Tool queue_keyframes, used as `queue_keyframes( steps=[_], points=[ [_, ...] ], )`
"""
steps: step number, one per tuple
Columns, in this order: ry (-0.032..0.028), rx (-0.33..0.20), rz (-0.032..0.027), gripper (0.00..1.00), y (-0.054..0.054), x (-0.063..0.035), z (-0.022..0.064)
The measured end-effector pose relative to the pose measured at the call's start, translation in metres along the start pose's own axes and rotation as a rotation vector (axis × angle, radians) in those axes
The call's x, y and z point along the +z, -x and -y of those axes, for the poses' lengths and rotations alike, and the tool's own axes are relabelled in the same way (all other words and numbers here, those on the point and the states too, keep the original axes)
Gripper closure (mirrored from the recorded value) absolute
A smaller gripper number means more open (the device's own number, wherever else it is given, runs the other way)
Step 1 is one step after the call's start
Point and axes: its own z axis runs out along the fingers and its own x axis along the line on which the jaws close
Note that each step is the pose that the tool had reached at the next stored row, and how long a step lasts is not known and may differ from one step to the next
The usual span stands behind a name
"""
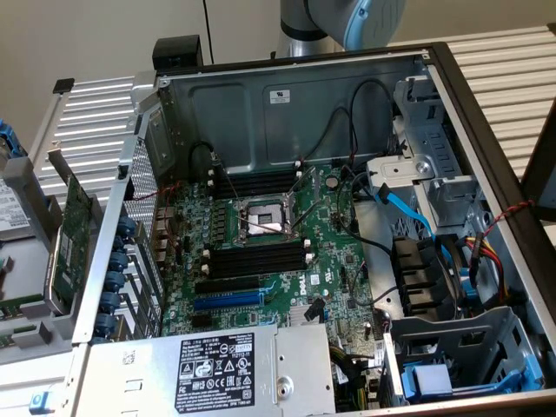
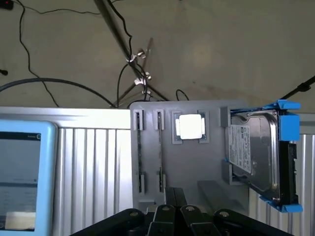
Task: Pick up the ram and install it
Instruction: 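Pick up the ram and move it above insertion slot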
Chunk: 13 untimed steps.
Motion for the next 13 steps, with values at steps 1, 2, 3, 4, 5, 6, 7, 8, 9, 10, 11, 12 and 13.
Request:
queue_keyframes(
  steps=[1, 2, 3, 4, 5, 6, 7, 8, 9, 10, 11, 12, 13],
  points=[
    [-0.0057, -0.001, 0.0000, 0.89, 0.000, 0.0008, 0.0000],
    [-0.0112, -0.001, -0.0001, 0.89, 0.000, 0.0015, 0.0000],
    [-0.0145, -0.002, -0.0001, 0.89, 0.000, 0.0026, 0.0000],
    [-0.0144, -0.002, -0.0001, 0.89, 0.000, 0.0035, 0.0000],
    [-0.0145, -0.002, -0.0001, 0.89, 0.000, 0.0049, 0.0000],
    [-0.0144, -0.002, -0.0002, 0.89, 0.000, 0.0063, 0.0000],
    [-0.0145, -0.002, -0.0001, 0.89, 0.000, 0.0079, 0.0000],
    [-0.0145, -0.002, -0.0001, 0.89, 0.000, 0.0093, 0.0000],
    [-0.0144, -0.002, -0.0001, 0.89, 0.000, 0.0104, 0.0000],
    [-0.0146, -0.002, 0.0001, 0.89, 0.000, 0.0114, 0.0000],
    [-0.0145, -0.003, 0.0001, 0.89, 0.000, 0.0122, -0.0001],
    [-0.0145, -0.004, 0.0001, 0.89, 0.000, 0.0130, -0.0001],
    [-0.0145, -0.004, 0.0001, 0.88, 0.000, 0.0136, -0.0001]
  ],
)
